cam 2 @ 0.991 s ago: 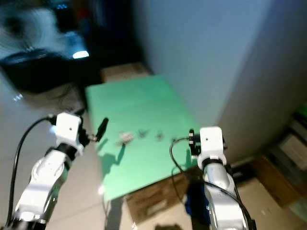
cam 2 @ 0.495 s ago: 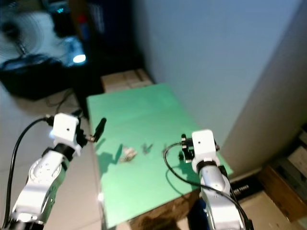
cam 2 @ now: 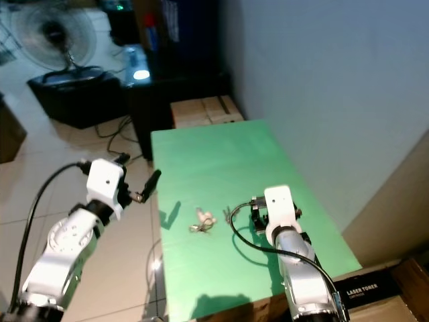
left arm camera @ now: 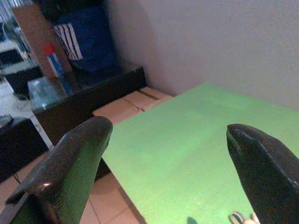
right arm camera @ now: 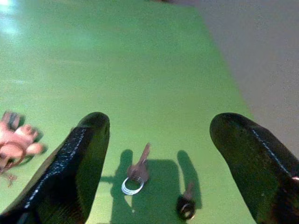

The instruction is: Hang keys on a hook

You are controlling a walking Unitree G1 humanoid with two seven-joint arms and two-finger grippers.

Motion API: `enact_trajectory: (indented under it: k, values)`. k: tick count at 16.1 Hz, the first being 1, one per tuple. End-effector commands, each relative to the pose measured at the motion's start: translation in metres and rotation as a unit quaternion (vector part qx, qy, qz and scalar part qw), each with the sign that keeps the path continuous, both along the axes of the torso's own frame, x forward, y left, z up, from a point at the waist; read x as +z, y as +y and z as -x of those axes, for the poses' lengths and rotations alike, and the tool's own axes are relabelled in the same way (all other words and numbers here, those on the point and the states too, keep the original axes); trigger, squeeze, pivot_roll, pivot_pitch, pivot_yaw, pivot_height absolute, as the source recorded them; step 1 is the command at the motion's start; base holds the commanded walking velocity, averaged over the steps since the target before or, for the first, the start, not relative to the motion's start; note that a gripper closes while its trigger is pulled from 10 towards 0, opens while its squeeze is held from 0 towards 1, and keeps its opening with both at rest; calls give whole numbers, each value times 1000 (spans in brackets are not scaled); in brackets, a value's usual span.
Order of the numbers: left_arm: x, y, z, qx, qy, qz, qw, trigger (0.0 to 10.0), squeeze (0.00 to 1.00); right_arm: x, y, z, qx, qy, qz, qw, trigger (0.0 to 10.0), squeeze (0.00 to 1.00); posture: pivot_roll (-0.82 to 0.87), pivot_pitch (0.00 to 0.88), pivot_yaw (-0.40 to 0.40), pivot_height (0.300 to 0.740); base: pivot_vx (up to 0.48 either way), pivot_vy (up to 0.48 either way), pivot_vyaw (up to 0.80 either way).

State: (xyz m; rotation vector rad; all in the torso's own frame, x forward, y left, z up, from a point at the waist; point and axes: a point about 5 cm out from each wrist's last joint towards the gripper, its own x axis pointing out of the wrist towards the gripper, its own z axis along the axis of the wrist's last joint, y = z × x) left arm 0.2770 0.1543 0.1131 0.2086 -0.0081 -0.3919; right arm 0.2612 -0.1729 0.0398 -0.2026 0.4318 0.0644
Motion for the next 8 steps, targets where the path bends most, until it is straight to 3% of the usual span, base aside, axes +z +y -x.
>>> enact_trajectory:
  k: [1, 6, 8]
  values:
    - [8, 1, -8, -22, -7, -9, 1000, 10000, 0, -5, -1, -10, -4, 10, -16, 1000, 10000, 1000, -39, 41, 58, 740, 0, 0, 0]
    - [14, 2, 4, -71, 9, -22, 997, 10000, 0, -18, -2, -43, 3, 67, -20, 998, 10000, 1000, 21, 119, 86, 740, 0, 0, 0]
    - [16, -1, 7, -90, 12, -27, 996, 10000, 0, -20, -5, -49, -4, 86, -21, 996, 10000, 1000, 34, 130, 85, 740, 0, 0, 0]
